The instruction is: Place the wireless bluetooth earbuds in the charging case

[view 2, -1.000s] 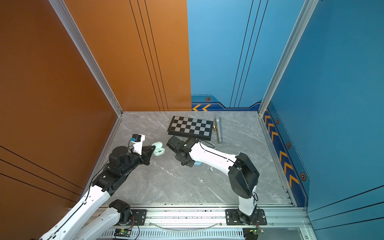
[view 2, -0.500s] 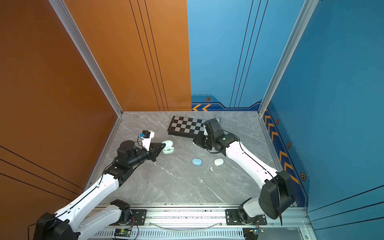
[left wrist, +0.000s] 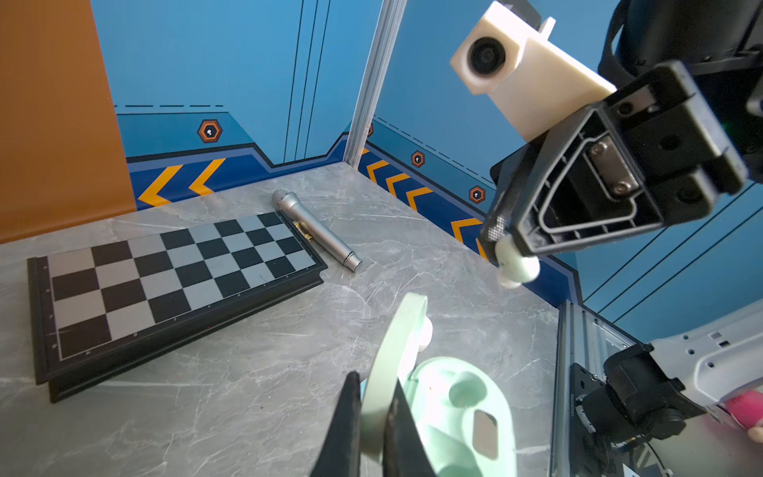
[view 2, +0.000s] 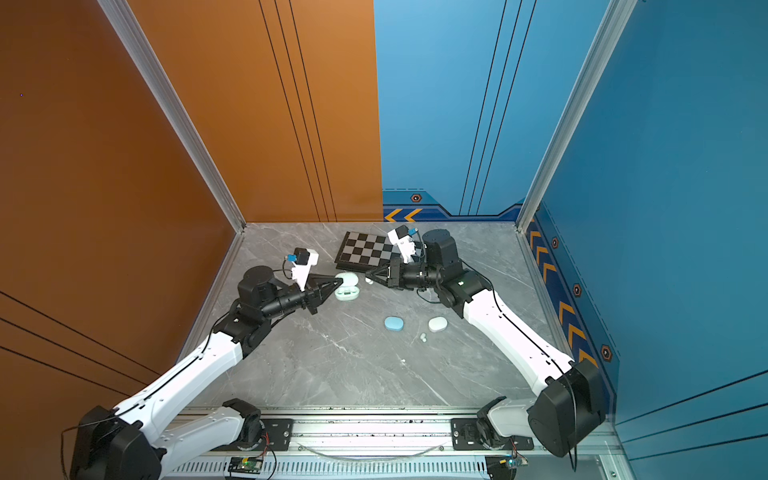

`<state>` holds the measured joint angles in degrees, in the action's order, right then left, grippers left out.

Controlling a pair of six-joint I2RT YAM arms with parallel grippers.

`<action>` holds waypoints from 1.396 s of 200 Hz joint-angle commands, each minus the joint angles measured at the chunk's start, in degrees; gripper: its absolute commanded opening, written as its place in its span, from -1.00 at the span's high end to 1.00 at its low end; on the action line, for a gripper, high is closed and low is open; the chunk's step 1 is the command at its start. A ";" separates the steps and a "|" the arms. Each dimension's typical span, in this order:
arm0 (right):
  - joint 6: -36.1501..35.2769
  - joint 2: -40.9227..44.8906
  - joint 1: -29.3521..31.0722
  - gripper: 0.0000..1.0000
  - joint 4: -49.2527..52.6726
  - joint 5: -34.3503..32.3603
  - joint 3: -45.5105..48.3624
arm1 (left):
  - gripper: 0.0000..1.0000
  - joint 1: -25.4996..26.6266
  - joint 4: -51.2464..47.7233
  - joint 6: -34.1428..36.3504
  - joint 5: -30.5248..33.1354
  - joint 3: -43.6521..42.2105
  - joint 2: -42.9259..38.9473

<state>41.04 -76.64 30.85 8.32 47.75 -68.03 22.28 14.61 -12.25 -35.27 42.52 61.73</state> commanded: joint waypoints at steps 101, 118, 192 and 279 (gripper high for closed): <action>-6.50 1.10 1.89 0.75 -2.19 2.29 -1.93 | 1.00 2.57 1.58 -0.16 -8.36 6.45 2.07; -7.13 1.11 1.42 0.76 -1.61 2.39 -2.30 | 1.00 2.72 1.56 -0.14 -8.46 6.54 2.16; -11.81 1.67 1.47 0.71 4.95 3.14 -2.24 | 1.00 2.77 2.54 -0.23 -7.37 7.51 2.98; -12.14 2.00 2.64 0.70 6.64 3.61 -2.41 | 1.00 2.97 2.97 -0.15 -6.49 8.10 3.83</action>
<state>29.82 -76.05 32.91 12.51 49.98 -68.97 24.82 15.25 -12.29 -41.67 48.34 65.47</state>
